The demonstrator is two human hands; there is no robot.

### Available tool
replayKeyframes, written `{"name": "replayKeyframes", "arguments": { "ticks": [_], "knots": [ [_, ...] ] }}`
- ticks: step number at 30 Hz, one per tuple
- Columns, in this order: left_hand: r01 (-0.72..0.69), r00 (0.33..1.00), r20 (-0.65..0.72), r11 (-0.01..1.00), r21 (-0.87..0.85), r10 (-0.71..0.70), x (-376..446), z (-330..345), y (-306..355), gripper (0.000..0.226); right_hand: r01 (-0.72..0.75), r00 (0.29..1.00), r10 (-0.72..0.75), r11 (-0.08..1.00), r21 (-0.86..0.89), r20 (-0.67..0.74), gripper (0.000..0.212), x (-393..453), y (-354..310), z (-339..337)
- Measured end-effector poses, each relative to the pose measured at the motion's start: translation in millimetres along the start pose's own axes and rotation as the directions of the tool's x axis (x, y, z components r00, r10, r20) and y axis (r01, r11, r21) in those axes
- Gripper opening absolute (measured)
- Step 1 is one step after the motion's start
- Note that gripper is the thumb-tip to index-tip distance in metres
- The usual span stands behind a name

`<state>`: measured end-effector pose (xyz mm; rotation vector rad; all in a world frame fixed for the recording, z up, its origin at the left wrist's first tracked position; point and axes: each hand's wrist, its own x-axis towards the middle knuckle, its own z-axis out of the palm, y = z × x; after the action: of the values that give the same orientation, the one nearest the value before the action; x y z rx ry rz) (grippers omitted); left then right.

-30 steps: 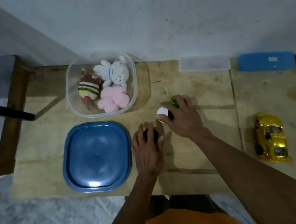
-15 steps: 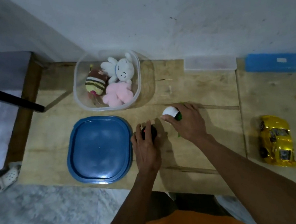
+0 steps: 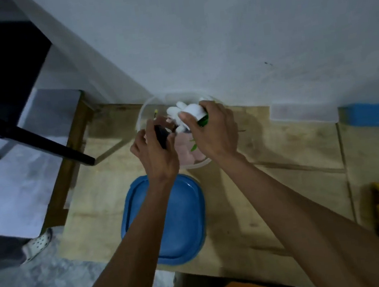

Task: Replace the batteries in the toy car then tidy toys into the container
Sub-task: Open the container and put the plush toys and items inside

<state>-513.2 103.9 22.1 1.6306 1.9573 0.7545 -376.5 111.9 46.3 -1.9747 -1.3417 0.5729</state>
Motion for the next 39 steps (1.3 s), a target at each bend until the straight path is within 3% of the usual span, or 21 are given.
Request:
{"name": "replayKeyframes", "arguments": {
  "ticks": [6, 9, 13, 18, 24, 30, 35, 39],
  "knots": [
    [0.023, 0.977, 0.208, 0.995, 0.099, -0.043, 37, 14, -21, 0.066, -0.084, 0.995, 0.097, 0.955, -0.283, 0.033, 0.061, 26, 4, 54],
    [0.034, 0.963, 0.259, 0.990, 0.135, -0.068, 45, 15, -23, 0.076, -0.079, 0.994, 0.102, 0.908, -0.411, 0.034, 0.057, 32, 8, 65],
    [-0.039, 0.962, 0.271, 0.993, 0.110, 0.008, 48, 12, -26, 0.084, -0.009, 0.999, 0.032, 0.864, -0.504, 0.036, 0.057, 34, 9, 77],
    [-0.142, 0.926, 0.359, 0.989, 0.036, 0.120, 48, 8, -35, 0.086, 0.192, 0.969, -0.087, 0.858, -0.477, 0.233, 0.049, 39, 14, 85],
    [-0.180, 0.837, 0.539, 0.978, 0.105, 0.096, 69, 21, -41, 0.095, 0.171, 0.920, -0.012, 0.912, -0.374, 0.392, 0.050, 39, 36, 88],
    [-0.174, 0.823, 0.562, 0.979, 0.106, 0.085, 70, 23, -41, 0.101, 0.121, 0.911, 0.028, 0.936, -0.330, 0.412, 0.050, 42, 26, 80],
    [-0.228, 0.865, 0.469, 0.972, 0.053, 0.178, 65, 11, -36, 0.098, 0.016, 0.952, 0.035, 0.986, -0.165, 0.303, 0.051, 36, 14, 61],
    [-0.192, 0.872, 0.461, 0.981, 0.010, 0.166, 57, -5, -24, 0.105, -0.011, 0.980, 0.017, 0.999, -0.032, 0.198, 0.047, 23, 11, 43]
  ]
}}
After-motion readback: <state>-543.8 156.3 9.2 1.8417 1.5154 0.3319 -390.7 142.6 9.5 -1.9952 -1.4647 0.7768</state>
